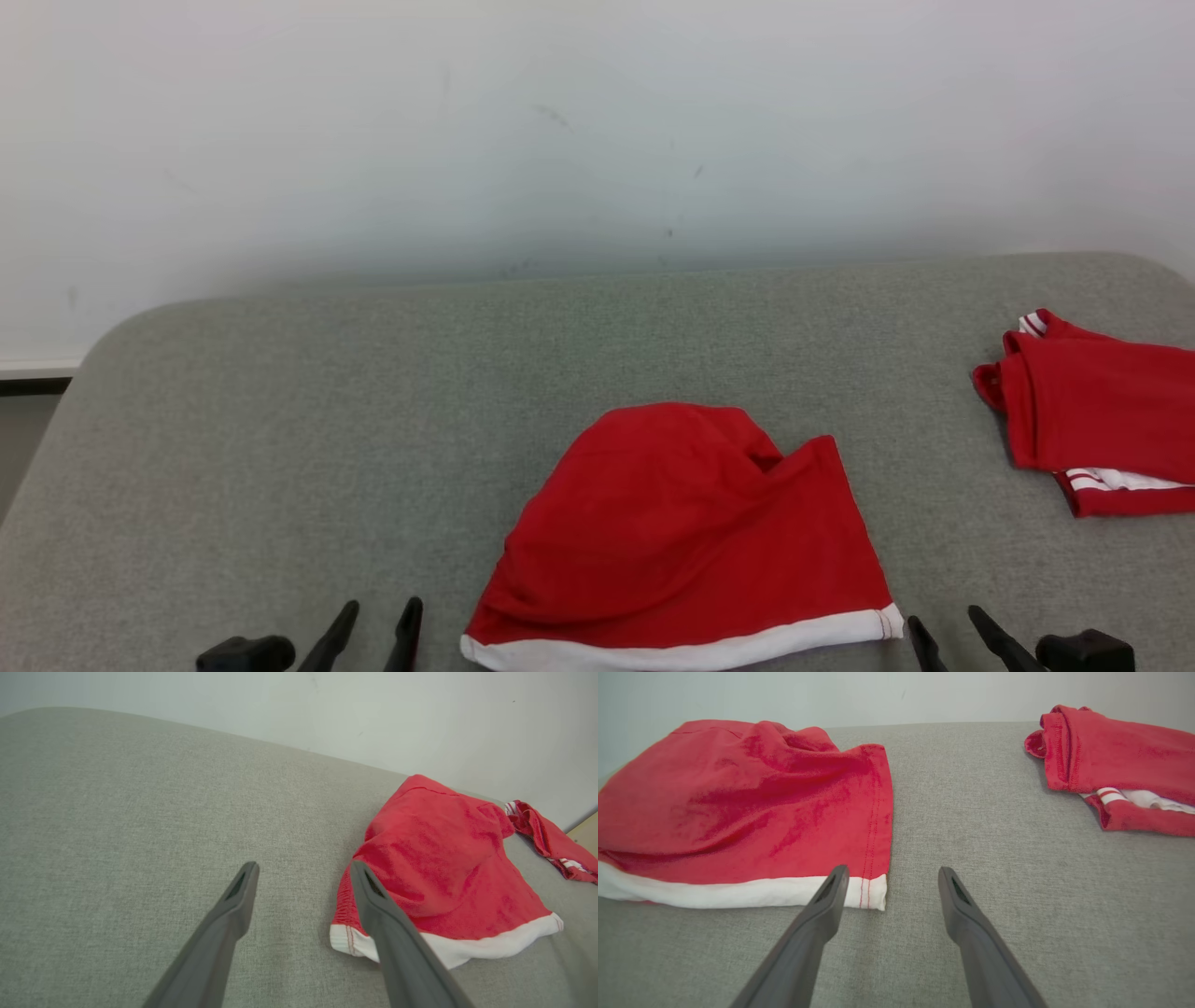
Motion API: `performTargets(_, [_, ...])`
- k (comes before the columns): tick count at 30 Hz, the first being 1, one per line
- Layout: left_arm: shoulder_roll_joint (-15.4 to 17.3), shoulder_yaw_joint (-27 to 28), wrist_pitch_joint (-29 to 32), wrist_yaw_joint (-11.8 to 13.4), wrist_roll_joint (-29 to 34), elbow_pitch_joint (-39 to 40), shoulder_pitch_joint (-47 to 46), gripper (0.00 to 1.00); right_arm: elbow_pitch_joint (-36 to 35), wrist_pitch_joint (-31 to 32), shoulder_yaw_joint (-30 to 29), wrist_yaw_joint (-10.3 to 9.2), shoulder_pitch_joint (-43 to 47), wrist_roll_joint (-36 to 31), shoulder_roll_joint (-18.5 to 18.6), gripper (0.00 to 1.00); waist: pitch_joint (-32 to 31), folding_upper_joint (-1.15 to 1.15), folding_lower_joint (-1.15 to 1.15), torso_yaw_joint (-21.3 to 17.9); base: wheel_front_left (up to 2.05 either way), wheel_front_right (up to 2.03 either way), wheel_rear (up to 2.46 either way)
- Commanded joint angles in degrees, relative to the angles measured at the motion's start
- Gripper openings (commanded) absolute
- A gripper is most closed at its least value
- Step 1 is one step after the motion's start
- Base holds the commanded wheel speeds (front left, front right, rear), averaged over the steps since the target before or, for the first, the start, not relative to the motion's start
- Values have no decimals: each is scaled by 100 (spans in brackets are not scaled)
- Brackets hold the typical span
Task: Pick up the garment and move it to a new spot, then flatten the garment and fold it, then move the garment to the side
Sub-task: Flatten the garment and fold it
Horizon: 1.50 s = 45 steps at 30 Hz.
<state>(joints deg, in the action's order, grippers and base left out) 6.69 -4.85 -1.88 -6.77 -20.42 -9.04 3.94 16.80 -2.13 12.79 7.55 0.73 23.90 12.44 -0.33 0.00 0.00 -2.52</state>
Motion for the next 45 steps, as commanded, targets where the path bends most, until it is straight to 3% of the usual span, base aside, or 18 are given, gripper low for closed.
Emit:
performTargets(1, [69, -3, 65, -11, -108, 30, 0, 100, 43, 59, 57, -15, -139, 43, 23, 100, 27, 0, 0, 23, 0, 0, 0])
performTargets(12, [335, -669, 592, -72, -584, -83, -216, 100, 766, 548, 500, -15, -700, 399, -62, 100, 304, 0, 0, 120, 0, 0, 0])
performTargets(28, [1075, -2033, 778, -68, -1712, -454, -870, 100, 1533, 406, 1081, -15, -1299, 755, -142, 100, 639, 0, 0, 160, 0, 0, 0])
performTargets(32, [1184, -2210, 612, -68, -1878, -598, -1041, 100, 1643, 373, 1218, -14, -1376, 853, -129, 86, 699, 0, 0, 145, 0, 0, 0])
performTargets(37, [1281, -2458, 486, -68, -1987, -800, -1229, 100, 1756, 360, 1386, -14, -1433, 955, -125, 60, 738, 0, 0, 100, 0, 0, 0])
performTargets(38, [1307, -2497, 477, -68, -2013, -834, -1251, 87, 1770, 354, 1420, -13, -1438, 972, -123, 49, 735, 0, 0, 88, 0, 0, 0])
performTargets(39, [1329, -2538, 440, -65, -2056, -864, -1260, 34, 1786, 347, 1450, -13, -1440, 983, -120, 43, 729, 0, 0, 76, 0, 0, 0])
performTargets(40, [1344, -2579, 422, -65, -2082, -886, -1276, 0, 1797, 342, 1477, -13, -1442, 1003, -115, 31, 721, 0, 0, 66, 0, 0, 0])
performTargets(41, [1358, -2605, 386, -65, -2119, -911, -1293, 0, 1792, 317, 1507, -13, -1448, 1034, -110, 7, 708, 0, 0, 56, 0, 0, 0])
performTargets(42, [1373, -2624, 357, -65, -2148, -931, -1303, 0, 1789, 284, 1526, -14, -1450, 1060, -99, 0, 689, 0, 0, 48, 0, 0, 0])
performTargets(45, [1423, -2684, 270, -65, -2208, -993, -1292, 0, 1778, 198, 1563, -14, -1436, 1143, -47, 0, 611, 0, 0, 26, 0, 0, 0])
